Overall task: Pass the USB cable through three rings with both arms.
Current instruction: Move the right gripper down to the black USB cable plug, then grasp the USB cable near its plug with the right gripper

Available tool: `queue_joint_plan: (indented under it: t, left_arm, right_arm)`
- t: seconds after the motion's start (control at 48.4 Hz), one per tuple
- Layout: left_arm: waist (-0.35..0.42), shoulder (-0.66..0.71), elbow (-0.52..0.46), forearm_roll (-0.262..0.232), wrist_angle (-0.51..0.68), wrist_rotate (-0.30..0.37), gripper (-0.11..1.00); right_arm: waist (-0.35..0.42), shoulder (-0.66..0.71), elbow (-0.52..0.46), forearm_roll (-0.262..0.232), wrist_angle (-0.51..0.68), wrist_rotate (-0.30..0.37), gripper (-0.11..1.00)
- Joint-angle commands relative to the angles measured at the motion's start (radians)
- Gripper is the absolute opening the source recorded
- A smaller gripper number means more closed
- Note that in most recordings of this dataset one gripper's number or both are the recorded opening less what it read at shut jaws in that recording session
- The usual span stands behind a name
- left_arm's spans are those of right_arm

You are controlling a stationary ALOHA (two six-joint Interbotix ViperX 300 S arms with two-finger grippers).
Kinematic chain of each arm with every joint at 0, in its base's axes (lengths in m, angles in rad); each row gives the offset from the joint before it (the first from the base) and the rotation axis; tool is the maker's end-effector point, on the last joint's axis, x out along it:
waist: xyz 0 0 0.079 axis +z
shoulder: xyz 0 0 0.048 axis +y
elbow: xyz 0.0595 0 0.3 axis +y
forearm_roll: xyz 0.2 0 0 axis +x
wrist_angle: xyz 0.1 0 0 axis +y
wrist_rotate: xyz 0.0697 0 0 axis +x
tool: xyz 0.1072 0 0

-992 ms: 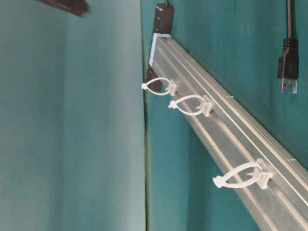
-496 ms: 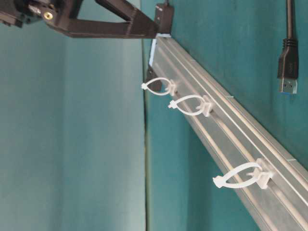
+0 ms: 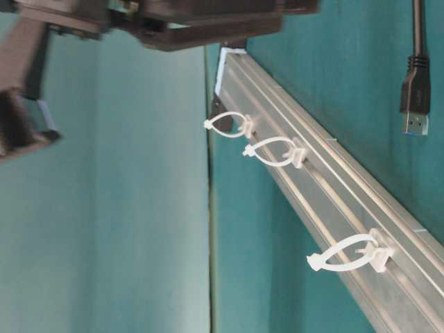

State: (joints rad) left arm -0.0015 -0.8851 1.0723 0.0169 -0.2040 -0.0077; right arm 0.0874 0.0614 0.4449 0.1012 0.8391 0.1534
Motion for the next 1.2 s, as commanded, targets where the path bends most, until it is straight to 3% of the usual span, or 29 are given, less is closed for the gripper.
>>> queue_joint_plan:
  t: [0.0, 0.413, 0.889, 1.178]
  left_arm:
    - [0.005, 0.006, -0.031, 0.002, -0.006, 0.002, -0.01]
    - [0.003, 0.009, -0.034, 0.002, -0.005, 0.002, -0.01]
    - [0.003, 0.012, -0.038, 0.003, -0.006, -0.002, -0.01]
    - [0.003, 0.015, -0.044, 0.003, -0.002, 0.0, -0.01]
  right_arm:
    - [0.012, 0.04, -0.008, -0.003, -0.032, 0.008, 0.81]
    - [0.041, 0.15, -0.021, -0.005, -0.155, 0.006, 0.81]
    - [0.048, 0.202, -0.008, -0.006, -0.161, 0.0, 0.8]
    - [0.074, 0.236, -0.014, -0.006, -0.158, -0.002, 0.71]
